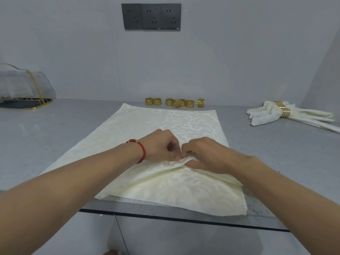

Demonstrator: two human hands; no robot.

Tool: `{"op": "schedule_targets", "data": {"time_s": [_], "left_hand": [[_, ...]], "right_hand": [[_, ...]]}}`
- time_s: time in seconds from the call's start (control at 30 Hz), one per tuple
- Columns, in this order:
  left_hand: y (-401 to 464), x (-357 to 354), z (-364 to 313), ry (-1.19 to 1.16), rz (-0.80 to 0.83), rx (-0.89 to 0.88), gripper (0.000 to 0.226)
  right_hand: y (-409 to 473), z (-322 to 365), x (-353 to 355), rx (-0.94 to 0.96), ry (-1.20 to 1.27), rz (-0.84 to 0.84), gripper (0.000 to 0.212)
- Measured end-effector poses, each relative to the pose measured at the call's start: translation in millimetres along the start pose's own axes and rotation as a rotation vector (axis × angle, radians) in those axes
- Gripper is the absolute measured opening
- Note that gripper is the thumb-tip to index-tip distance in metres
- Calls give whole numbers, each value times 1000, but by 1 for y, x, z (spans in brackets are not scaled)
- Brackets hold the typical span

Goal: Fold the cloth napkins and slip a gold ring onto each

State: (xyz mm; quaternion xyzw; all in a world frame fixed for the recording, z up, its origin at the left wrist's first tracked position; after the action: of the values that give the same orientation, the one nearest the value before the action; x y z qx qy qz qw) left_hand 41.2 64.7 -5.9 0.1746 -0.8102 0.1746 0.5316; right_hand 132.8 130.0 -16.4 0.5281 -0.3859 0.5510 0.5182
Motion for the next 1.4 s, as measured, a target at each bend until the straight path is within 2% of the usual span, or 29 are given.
{"op": "schedule_targets", "data": {"time_s": [0.07, 0.17, 0.3, 0.43, 0.6, 0.77, 0.97, 1.1, 1.3, 1.4], "left_hand": [[-4, 1, 2, -65, -19, 9, 13], [-6, 2, -1, -57, -60, 7, 14], [-4, -1, -8, 30, -149, 19, 7], [2, -8, -6, 97, -203, 55, 17], [4, -10, -9, 81, -184, 75, 14], [4, -11, -17, 77, -170, 79, 15], [6, -4, -22, 139, -93, 72, 8], [9, -4, -25, 169, -51, 64, 23], [8, -8, -37, 265, -135, 48, 38], [9, -10, -41, 303, -132, 57, 36]], "right_hand": [[3, -8, 2, -14, 88, -44, 6], [8, -18, 7, -56, 179, -45, 10], [14, -22, 10, -80, 176, -43, 18], [11, -23, 2, -98, 118, -23, 24], [-4, -17, -2, -77, 30, 1, 34], [-8, -7, -2, 13, -17, -35, 23], [-1, -26, 1, -66, 104, -87, 13], [7, -32, 5, -112, 157, -70, 12], [6, -39, 7, -152, 259, -108, 20], [4, -42, 7, -166, 273, -131, 18]]}}
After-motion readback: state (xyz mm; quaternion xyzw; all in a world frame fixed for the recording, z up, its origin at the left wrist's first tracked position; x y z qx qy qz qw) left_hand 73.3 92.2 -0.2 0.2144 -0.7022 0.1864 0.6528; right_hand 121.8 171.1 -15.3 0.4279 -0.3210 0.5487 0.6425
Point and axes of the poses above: each hand's wrist, its own y-axis towards the middle knuckle, its own x-axis out of the back of the hand, z = x × y, the point moved 8 cm from there along y, towards the middle knuckle, and after that the axes turned 13 degrees about x, right-handed, at the moved point
